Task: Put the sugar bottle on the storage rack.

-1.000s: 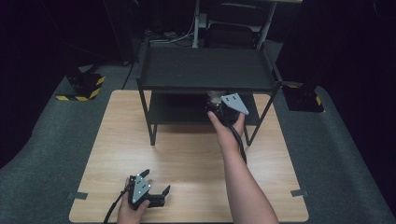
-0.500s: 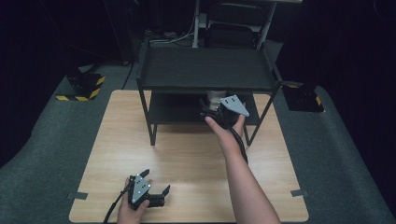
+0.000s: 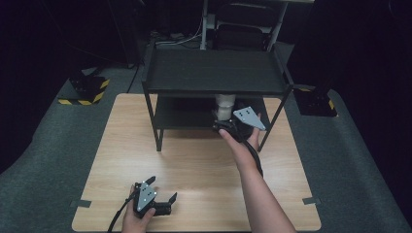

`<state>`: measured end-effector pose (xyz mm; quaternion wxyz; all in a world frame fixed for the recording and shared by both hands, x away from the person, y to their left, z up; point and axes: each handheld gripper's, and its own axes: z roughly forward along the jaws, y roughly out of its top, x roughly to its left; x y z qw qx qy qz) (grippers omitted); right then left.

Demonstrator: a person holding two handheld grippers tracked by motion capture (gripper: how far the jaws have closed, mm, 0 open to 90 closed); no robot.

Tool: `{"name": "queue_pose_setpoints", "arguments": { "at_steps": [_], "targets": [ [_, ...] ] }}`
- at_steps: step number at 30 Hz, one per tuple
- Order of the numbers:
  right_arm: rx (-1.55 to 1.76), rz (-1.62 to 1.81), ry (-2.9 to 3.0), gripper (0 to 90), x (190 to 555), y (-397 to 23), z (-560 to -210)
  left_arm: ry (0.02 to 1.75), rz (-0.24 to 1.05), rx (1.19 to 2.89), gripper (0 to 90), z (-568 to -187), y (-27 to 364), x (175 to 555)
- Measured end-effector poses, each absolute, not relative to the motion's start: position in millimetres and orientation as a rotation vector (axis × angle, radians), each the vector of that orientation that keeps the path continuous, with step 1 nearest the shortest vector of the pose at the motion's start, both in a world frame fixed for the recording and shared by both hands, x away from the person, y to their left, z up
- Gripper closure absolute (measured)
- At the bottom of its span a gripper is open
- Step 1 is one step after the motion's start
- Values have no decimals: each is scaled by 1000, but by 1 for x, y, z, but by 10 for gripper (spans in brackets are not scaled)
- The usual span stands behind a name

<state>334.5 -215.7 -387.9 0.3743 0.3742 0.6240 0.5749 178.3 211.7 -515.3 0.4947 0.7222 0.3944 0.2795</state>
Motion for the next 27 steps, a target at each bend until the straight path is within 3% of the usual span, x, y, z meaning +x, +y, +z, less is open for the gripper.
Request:
{"name": "queue_pose_setpoints", "arguments": {
  "at_steps": [27],
  "targets": [
    [910, 1529, 1624, 2, 255, -278, -450, 948, 693, 1752, 4, -516, 210, 177]
  ]
}}
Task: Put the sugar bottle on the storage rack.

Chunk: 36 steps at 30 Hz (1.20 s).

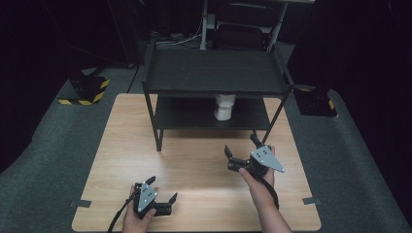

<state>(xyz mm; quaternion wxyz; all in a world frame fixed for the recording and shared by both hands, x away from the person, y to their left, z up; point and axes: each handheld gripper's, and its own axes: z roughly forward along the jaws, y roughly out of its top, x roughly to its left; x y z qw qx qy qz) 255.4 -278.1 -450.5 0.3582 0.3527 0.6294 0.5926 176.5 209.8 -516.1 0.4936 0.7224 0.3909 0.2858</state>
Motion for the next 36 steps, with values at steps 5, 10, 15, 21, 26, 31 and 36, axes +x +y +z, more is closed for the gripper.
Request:
{"name": "queue_pose_setpoints", "arguments": {
  "at_steps": [5, 10, 15, 21, 26, 31, 36],
  "targets": [
    [897, 1517, 1645, 2, 241, -290, -466, 947, 694, 1752, 5, -516, 209, 176],
    [885, 1494, 1672, 2, 229, -301, -479, 948, 697, 1752, 5, -516, 209, 176],
    [905, 1480, 1691, 2, 218, -310, -490, 947, 698, 1753, 4, -516, 209, 176],
    [929, 1441, 1716, 2, 209, -318, -503, 947, 700, 1752, 5, -516, 209, 175],
    [954, 1407, 1736, 2, 203, -322, -512, 947, 700, 1749, 5, -517, 209, 175],
    [979, 1387, 1746, 2, 199, -325, -518, 948, 700, 1749, 5, -517, 209, 175],
    [1001, 1342, 1773, 2, 196, -330, -521, 948, 698, 1750, 4, -517, 209, 175]
  ]
}}
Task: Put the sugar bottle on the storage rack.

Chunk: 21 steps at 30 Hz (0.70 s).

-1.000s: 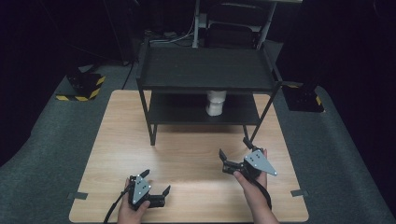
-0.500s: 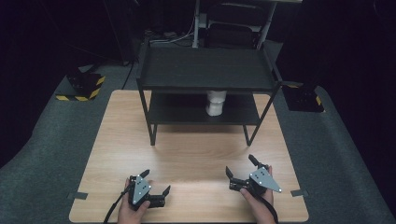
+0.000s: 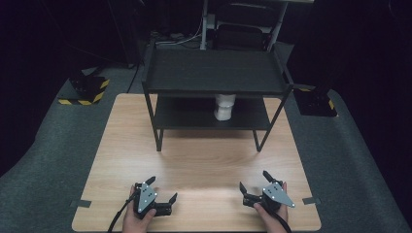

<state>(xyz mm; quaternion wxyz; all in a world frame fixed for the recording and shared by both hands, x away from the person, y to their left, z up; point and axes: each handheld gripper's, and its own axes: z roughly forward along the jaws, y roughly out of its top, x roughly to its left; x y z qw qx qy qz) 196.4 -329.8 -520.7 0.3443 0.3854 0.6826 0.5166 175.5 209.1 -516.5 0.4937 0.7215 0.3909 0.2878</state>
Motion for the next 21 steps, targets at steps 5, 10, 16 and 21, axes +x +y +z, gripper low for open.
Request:
{"name": "queue_pose_setpoints", "arguments": {
  "at_steps": [5, 10, 16, 21],
  "targets": [
    [1032, 1294, 1802, 3, 196, -331, -518, 948, 697, 1751, 5, -516, 209, 176],
    [1094, 1249, 1828, 3, 198, -330, -514, 946, 697, 1757, 5, -516, 209, 176],
    [1106, 1260, 1843, 4, 200, -333, -514, 948, 693, 1759, 5, -515, 209, 177],
    [1120, 1265, 1844, 3, 201, -334, -513, 950, 692, 1761, 5, -515, 208, 177]
  ]
}}
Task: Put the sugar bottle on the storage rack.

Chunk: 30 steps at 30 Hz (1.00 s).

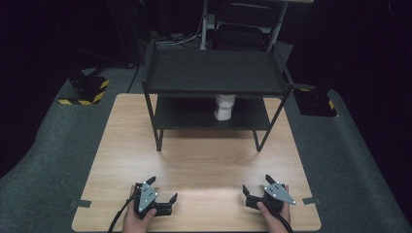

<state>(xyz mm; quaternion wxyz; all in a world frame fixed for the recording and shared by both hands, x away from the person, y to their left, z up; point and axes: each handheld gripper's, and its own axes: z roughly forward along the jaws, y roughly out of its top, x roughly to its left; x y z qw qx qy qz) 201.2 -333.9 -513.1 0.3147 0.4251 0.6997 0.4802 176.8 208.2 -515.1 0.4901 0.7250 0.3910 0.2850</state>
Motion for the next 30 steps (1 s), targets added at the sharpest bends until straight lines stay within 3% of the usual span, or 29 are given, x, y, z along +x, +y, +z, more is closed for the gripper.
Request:
{"name": "queue_pose_setpoints", "arguments": {
  "at_steps": [30],
  "targets": [
    [1081, 1227, 1862, 4, 200, -329, -512, 974, 675, 1795, 5, -509, 204, 183]
  ]
}}
